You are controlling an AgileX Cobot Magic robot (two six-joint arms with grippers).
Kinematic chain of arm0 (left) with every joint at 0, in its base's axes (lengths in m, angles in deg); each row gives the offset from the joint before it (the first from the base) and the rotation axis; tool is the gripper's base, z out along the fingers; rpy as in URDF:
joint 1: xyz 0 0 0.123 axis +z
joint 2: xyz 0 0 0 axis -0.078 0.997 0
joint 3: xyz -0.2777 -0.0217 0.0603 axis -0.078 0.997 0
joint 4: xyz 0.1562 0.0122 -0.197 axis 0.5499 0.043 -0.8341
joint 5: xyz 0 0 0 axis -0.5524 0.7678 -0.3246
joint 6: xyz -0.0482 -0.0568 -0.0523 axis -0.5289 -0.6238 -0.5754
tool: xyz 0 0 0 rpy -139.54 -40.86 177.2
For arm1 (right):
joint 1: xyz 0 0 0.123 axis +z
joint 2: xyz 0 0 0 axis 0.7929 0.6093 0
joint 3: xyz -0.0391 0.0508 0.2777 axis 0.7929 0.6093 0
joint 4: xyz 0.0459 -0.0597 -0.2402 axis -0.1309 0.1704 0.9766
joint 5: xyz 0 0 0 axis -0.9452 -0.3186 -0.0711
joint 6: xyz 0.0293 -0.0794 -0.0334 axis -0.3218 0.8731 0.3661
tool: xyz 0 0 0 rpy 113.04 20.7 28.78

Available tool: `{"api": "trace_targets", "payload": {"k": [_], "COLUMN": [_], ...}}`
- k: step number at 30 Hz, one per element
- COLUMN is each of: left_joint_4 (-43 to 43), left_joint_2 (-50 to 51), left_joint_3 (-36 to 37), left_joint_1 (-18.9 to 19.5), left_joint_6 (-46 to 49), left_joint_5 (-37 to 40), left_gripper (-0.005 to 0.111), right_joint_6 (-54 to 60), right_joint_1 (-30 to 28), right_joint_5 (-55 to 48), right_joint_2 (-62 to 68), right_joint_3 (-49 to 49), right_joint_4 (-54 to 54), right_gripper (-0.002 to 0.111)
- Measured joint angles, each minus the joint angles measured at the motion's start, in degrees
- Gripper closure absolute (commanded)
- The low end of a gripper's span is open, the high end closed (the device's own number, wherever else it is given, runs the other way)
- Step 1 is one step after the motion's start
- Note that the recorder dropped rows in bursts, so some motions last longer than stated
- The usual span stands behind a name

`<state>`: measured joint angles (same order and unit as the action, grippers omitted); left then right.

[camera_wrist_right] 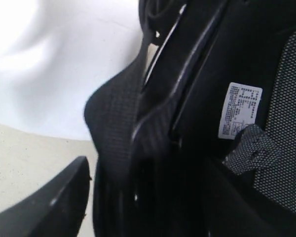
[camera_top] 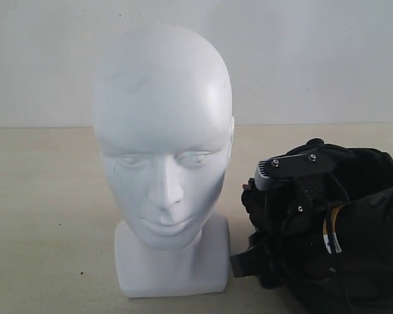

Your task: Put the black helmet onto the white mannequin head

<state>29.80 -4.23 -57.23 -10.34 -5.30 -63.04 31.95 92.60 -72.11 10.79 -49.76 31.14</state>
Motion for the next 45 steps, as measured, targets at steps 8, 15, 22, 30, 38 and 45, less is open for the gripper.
{"api": "trace_targets", "payload": {"k": [8, 15, 22, 30, 38, 45], "left_joint_4": [0.0, 0.0, 0.0, 0.0, 0.0, 0.0], "left_joint_2": [0.0, 0.0, 0.0, 0.0, 0.0, 0.0], "left_joint_3": [0.0, 0.0, 0.0, 0.0, 0.0, 0.0], "left_joint_1": [0.0, 0.0, 0.0, 0.0, 0.0, 0.0], "left_joint_6": [0.0, 0.0, 0.0, 0.0, 0.0, 0.0], "left_joint_5": [0.0, 0.0, 0.0, 0.0, 0.0, 0.0], "left_gripper": [0.102, 0.102, 0.102, 0.102, 0.102, 0.102], "right_joint_6": [-1.2, -1.6, -1.6, -1.6, -1.1, -0.6], "right_joint_1": [0.0, 0.0, 0.0, 0.0, 0.0, 0.0], "right_joint_5": [0.0, -0.2, -1.6, -2.3, -4.0, -4.1], "right_joint_2": [0.4, 2.5, 2.5, 2.5, 2.7, 3.6], "right_joint_3": [0.0, 0.0, 0.0, 0.0, 0.0, -0.2], "right_joint_4": [2.2, 3.1, 3.4, 5.1, 6.2, 5.8], "right_gripper": [0.046, 0.046, 0.057, 0.063, 0.108, 0.108]}}
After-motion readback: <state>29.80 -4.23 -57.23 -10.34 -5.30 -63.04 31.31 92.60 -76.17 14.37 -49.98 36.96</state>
